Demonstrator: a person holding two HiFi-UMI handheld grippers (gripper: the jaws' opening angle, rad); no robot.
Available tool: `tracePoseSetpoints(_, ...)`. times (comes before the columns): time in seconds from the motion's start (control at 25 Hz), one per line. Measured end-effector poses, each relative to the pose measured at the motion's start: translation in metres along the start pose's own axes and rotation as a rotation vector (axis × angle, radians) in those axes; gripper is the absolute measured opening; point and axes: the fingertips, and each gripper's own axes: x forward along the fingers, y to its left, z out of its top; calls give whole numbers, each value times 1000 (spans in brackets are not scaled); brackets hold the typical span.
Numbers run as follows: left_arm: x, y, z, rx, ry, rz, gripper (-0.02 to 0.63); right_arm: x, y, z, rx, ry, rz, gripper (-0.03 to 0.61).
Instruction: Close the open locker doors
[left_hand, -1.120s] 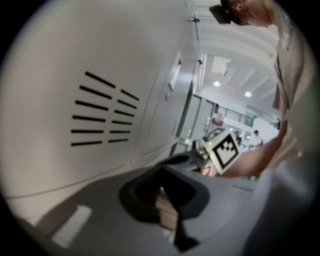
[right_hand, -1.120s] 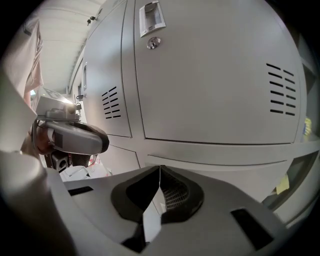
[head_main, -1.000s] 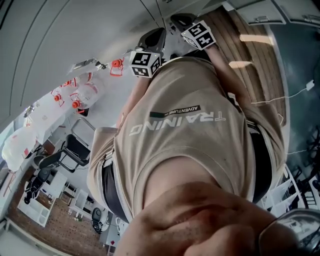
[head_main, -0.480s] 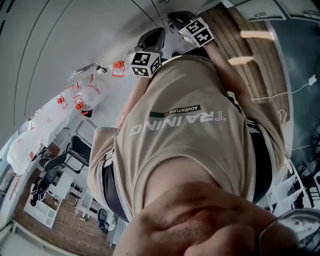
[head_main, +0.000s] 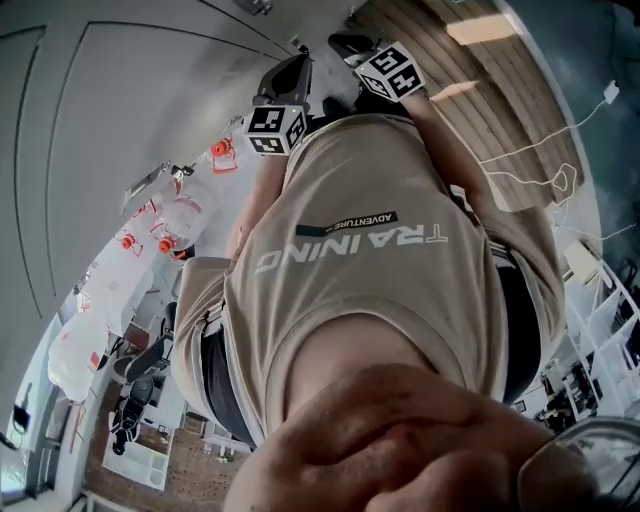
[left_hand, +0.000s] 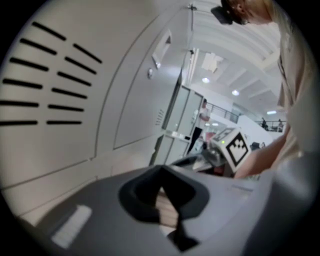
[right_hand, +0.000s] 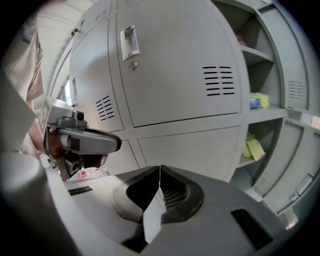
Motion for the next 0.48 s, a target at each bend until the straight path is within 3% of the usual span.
tracePoseSetpoints(0.2, 22, -27, -2, 42, 20, -100, 0, -51, -25, -32, 84, -14, -145, 15)
tracePoseSetpoints(0.48, 48, -71, 2, 94, 31, -184, 0, -145, -61, -40, 144, -193, -410, 15)
